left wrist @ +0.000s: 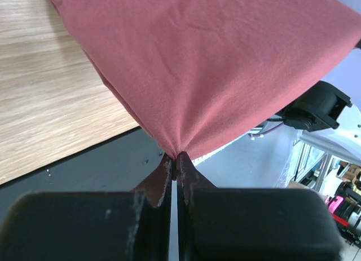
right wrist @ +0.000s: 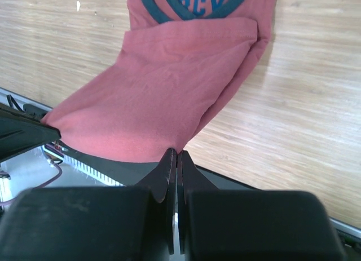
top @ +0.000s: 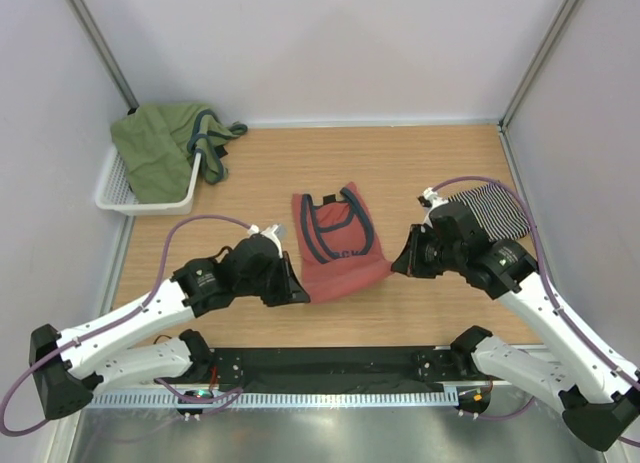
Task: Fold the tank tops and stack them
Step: Fold the tank top
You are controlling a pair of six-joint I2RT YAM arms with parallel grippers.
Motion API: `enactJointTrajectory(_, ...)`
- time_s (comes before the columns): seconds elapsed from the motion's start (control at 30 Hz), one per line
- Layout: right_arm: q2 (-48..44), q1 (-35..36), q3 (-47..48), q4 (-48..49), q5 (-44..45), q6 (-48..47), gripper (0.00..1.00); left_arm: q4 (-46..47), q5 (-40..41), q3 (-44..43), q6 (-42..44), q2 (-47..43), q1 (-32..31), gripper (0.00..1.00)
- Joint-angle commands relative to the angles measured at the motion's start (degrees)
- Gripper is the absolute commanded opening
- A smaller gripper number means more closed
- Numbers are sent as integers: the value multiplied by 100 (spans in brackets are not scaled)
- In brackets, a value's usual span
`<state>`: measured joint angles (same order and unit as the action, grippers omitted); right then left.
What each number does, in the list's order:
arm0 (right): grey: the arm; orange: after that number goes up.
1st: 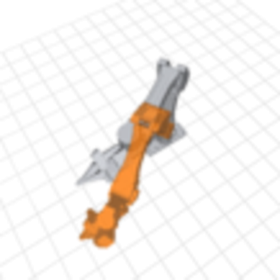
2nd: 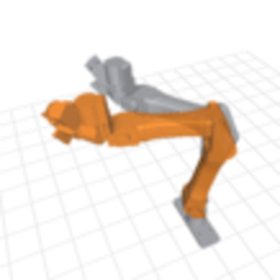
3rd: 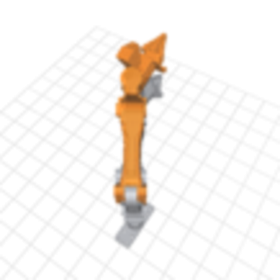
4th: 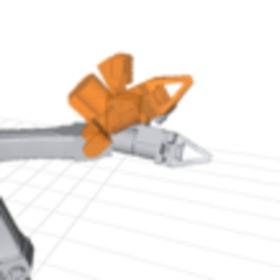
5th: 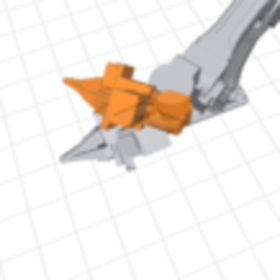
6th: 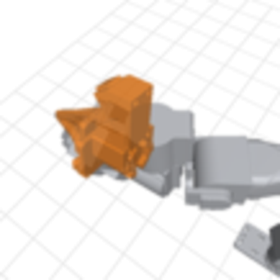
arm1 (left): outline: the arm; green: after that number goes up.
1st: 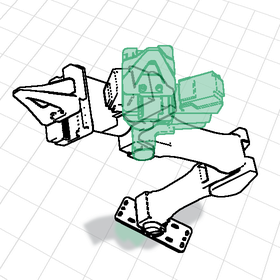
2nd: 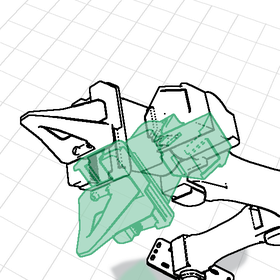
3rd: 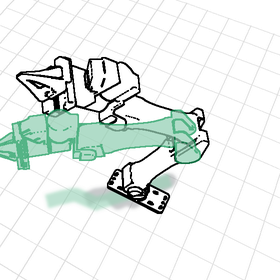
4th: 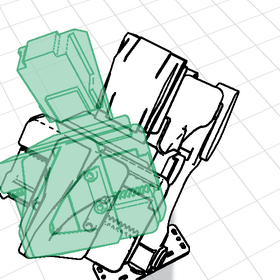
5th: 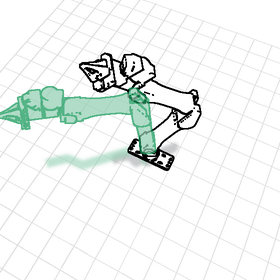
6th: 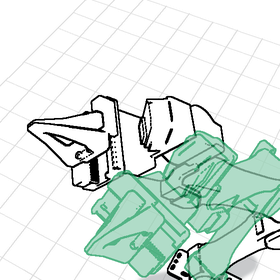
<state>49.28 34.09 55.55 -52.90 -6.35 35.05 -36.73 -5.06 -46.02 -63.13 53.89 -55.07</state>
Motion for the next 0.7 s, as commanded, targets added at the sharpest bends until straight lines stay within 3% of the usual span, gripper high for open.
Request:
enactJointTrajectory(0.0,186,-7,491,17,432,-261,1,-123,198,-363,-6,95,5,0)
enactJointTrajectory(0.3,610,2,1142,-71,494,-446,1,-273,-39,-874,117,377,189,0)
enactJointTrajectory(0.67,-233,2,413,-299,195,-104,1,43,40,-416,-305,280,-425,0)
